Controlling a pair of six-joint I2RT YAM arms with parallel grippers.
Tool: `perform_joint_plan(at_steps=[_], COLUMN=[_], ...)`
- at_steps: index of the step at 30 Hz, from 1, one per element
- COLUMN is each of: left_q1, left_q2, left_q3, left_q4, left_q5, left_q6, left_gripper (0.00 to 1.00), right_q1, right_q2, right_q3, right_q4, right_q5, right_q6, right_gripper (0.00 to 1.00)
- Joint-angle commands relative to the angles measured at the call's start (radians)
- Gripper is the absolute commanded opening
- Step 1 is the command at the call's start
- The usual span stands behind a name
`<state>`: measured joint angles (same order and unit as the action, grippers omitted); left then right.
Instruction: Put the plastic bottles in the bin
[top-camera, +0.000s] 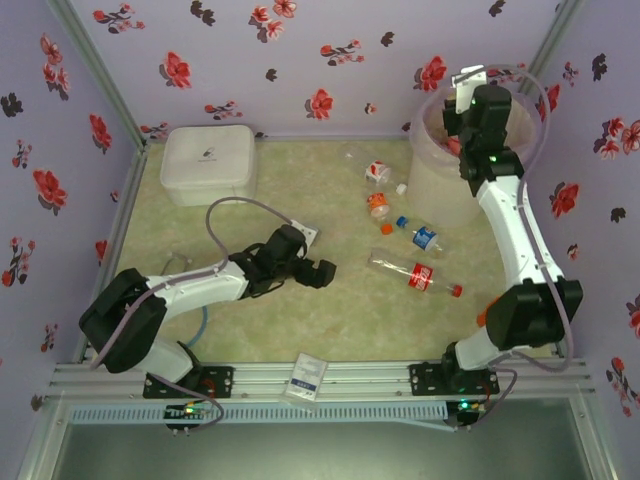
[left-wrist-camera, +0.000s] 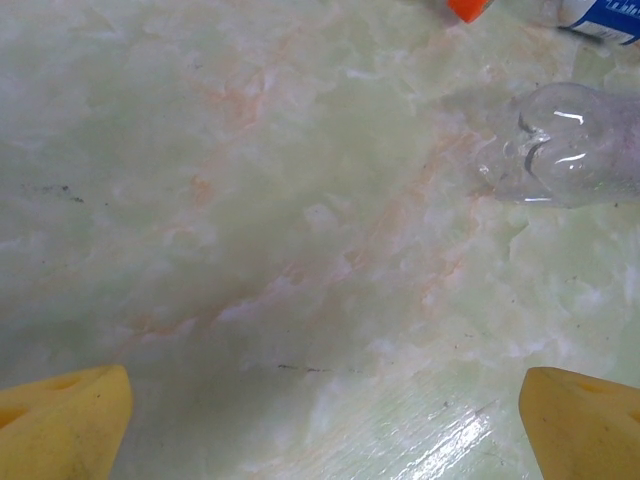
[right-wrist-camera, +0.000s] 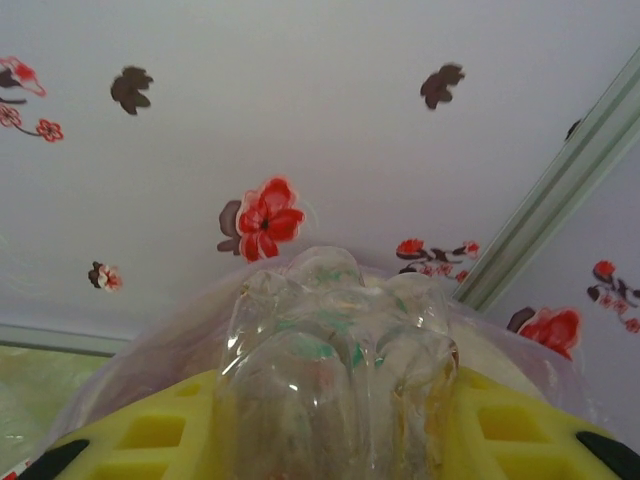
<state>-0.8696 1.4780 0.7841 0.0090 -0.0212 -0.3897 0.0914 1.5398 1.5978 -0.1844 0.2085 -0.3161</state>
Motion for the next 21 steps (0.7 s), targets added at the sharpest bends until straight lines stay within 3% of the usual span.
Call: perform_joint_plan(at_steps=[1,5,12,21], left_q1=[0.007,0.007,0.006,0.011], left_q2=[-0.020,-0.041,-0.061,-0.115], left_q3=[-0.024,-0.042,-0.058,-0.084], left_q4=[0.014,0.023,0.021,-0.007], left_q5=[0.015,0.016,0.012,-0.017], left_q6=[-0.011,-0.011,-0.012,-0.002], left_gripper=[1.00,1.00,1.00,1.00], right_q1=[-0.025,-0.031,-0.049,-0.064], right_q2=[0.073,0.143,0.300,0.326], right_q3=[0.060,0.076,0.161,0.180], right_q4=[-0.152,-0.170,-0.237,-0.247], right_q5=[-0.005,-0.021,-0.047,-0.097], right_q6=[0.040,0.075,0.150,0.277], right_gripper=[0.00,0.01,0.18,0.51])
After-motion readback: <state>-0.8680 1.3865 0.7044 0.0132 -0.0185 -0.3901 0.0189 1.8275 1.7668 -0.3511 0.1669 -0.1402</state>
